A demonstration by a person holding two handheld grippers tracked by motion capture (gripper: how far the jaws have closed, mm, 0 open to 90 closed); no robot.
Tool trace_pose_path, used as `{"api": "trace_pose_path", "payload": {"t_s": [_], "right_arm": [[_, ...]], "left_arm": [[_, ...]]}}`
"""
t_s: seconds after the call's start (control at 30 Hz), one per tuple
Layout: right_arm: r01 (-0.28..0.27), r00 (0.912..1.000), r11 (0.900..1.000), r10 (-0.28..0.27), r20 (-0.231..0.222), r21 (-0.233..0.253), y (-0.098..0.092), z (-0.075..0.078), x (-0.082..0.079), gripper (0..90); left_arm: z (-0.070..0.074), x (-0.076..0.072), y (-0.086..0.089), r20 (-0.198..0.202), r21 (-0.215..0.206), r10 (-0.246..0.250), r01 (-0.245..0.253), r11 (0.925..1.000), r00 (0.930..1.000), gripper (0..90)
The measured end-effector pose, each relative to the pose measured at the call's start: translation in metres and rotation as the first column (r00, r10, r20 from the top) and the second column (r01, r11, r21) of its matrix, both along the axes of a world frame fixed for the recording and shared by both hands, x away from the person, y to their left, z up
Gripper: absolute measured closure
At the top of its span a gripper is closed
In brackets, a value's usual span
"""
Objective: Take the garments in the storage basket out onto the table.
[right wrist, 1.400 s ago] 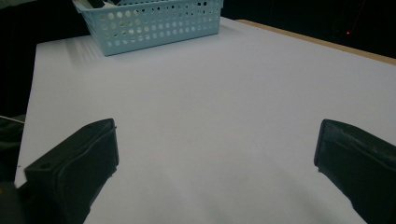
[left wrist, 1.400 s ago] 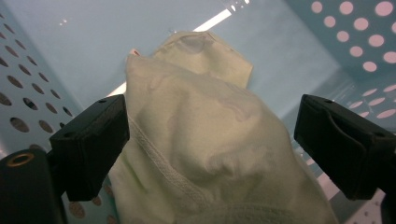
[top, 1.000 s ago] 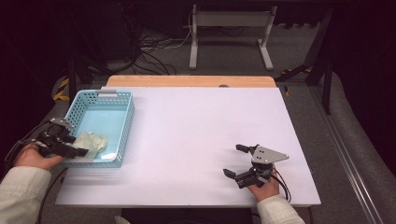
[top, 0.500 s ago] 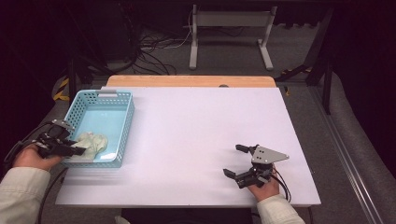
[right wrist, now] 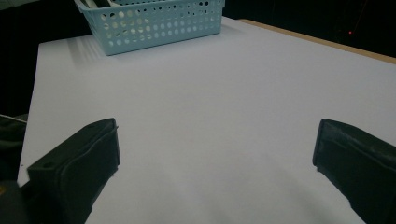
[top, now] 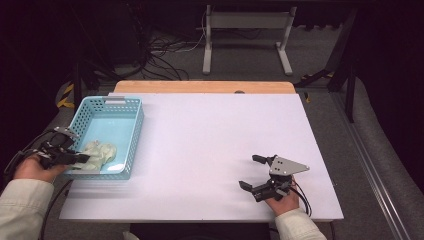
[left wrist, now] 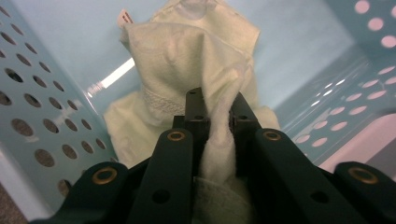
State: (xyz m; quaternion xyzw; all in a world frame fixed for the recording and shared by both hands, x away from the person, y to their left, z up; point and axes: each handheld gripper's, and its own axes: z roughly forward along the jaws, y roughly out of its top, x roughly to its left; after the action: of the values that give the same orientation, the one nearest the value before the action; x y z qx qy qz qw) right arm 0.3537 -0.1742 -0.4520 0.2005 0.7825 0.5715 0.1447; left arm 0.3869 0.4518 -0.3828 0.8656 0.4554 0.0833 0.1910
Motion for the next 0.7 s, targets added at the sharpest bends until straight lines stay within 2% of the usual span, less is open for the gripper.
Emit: {"api": "trace_pose_path", "payload": {"t_s": [0.2, 0.27, 0.37, 0.43, 0.53, 0.6, 0.67, 0.7], "right_arm": [[0.000, 1.0000, 1.000, 0.000, 0.001, 0.000, 0.000, 0.000, 0.000, 1.3], [0.000, 1.0000, 1.000, 0.000, 0.000, 0.000, 0.000, 0.000, 0.000, 1.3], [0.000, 1.0000, 1.000, 0.000, 0.001, 0.000, 0.000, 0.000, 0.000, 1.3], [0.000, 1.0000, 1.000, 0.000, 0.001, 0.000, 0.000, 0.000, 0.000, 1.3], [-0.001, 1.0000, 1.000, 0.001, 0.000, -0.001, 0.000, 0.000, 0.000, 1.3], [-0.001, 1.0000, 1.000, 0.001, 0.000, 0.000, 0.000, 0.000, 0.000, 1.3], [0.000, 1.0000, 1.000, 0.000, 0.000, 0.000, 0.000, 0.000, 0.000, 1.3], [-0.001, 1.0000, 1.000, 0.001, 0.000, 0.000, 0.000, 0.000, 0.000, 1.3]], "left_arm": [[0.008, -0.002, 0.004, 0.050, -0.062, 0.015, -0.012, 0.9980, 0.9986, 83.0], [0.011, -0.003, 0.006, 0.072, -0.100, 0.025, -0.017, 0.9948, 0.9971, 83.0], [0.014, -0.005, 0.009, 0.101, -0.130, 0.031, -0.018, 0.9914, 0.9943, 83.0], [0.016, -0.007, 0.011, 0.130, -0.161, 0.045, -0.024, 0.9867, 0.9905, 83.2], [0.016, -0.009, 0.012, 0.155, -0.219, 0.060, -0.025, 0.9754, 0.9861, 83.3], [0.018, -0.012, 0.014, 0.198, -0.254, 0.078, -0.025, 0.9668, 0.9771, 83.3], [0.019, -0.014, 0.014, 0.219, -0.279, 0.080, -0.016, 0.9603, 0.9725, 83.3], [0.020, -0.016, 0.014, 0.240, -0.306, 0.085, -0.008, 0.9521, 0.9670, 83.3]]}}
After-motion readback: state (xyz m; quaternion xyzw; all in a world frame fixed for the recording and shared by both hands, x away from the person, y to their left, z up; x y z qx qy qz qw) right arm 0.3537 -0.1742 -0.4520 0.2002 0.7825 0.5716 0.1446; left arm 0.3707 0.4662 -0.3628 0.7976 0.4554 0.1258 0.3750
